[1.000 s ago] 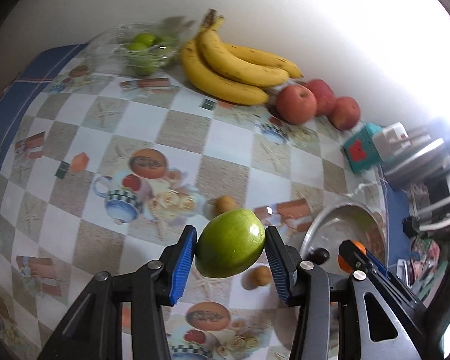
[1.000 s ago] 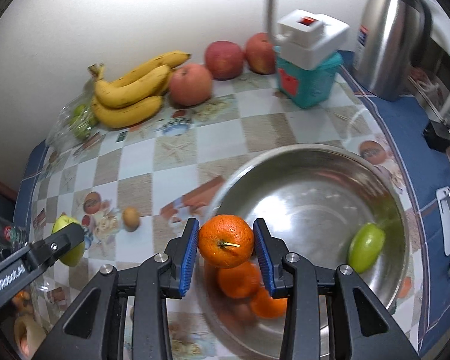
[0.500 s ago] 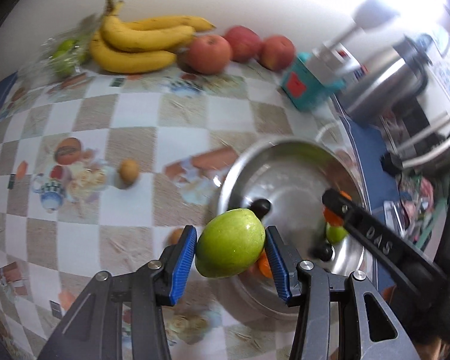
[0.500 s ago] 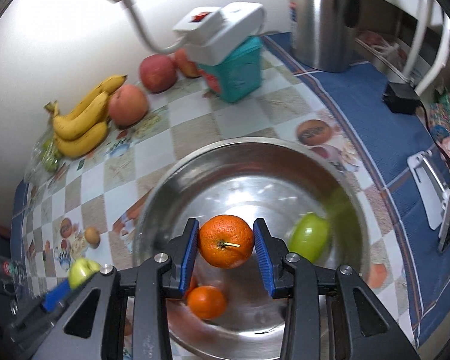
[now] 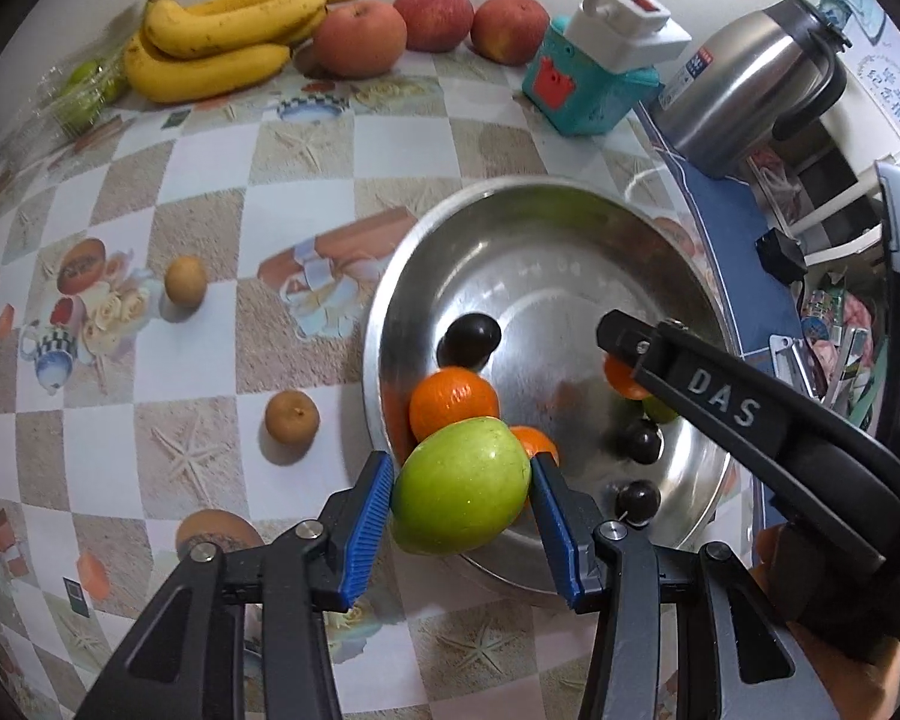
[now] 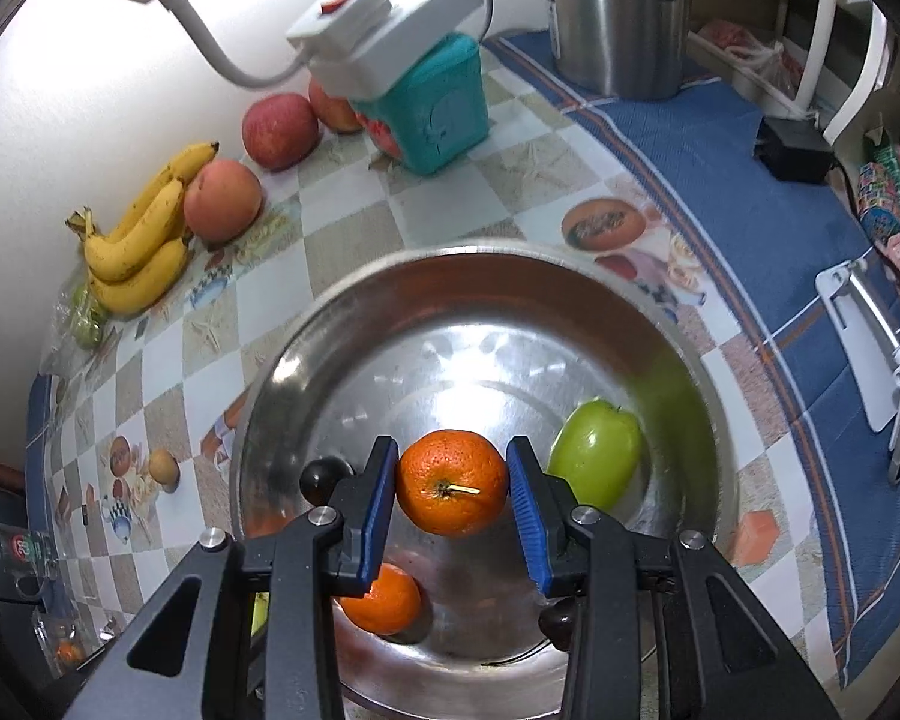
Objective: Organize fruits
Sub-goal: 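Carry the green apple and mandarin in both tools over the steel bowl, then open the left tool releasing the apple while the right tool releases the mandarin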
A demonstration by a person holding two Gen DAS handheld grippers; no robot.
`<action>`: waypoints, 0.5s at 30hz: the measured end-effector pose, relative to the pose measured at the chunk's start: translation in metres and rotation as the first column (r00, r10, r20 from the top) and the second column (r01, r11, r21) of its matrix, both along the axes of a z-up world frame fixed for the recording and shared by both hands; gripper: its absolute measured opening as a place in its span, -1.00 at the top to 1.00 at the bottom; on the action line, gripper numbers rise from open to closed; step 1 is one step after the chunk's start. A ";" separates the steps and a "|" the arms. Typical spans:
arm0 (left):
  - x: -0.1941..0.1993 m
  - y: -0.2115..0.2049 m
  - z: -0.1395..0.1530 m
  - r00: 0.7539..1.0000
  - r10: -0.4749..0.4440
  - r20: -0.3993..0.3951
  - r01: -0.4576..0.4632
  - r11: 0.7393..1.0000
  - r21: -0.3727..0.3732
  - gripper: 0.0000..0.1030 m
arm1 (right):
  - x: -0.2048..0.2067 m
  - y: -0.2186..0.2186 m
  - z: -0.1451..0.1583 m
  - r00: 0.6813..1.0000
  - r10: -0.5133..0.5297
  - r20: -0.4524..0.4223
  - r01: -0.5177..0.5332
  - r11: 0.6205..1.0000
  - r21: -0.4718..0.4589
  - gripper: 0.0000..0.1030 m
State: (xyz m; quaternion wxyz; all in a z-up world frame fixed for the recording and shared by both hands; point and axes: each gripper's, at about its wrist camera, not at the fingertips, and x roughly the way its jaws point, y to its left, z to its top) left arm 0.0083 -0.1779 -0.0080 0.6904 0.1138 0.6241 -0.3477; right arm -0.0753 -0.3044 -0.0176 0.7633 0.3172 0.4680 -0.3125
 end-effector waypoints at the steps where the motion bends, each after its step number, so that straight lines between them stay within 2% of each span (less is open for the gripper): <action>1: -0.001 0.000 -0.001 1.000 -0.002 -0.004 0.002 1.000 0.001 0.04 | 0.000 -0.001 -0.002 1.000 0.000 -0.006 0.000 1.000 0.006 0.24; 15: -0.001 -0.004 -0.007 1.000 0.000 -0.014 0.001 1.000 0.014 0.04 | 0.005 -0.002 -0.021 0.998 0.013 -0.060 -0.010 0.999 0.047 0.23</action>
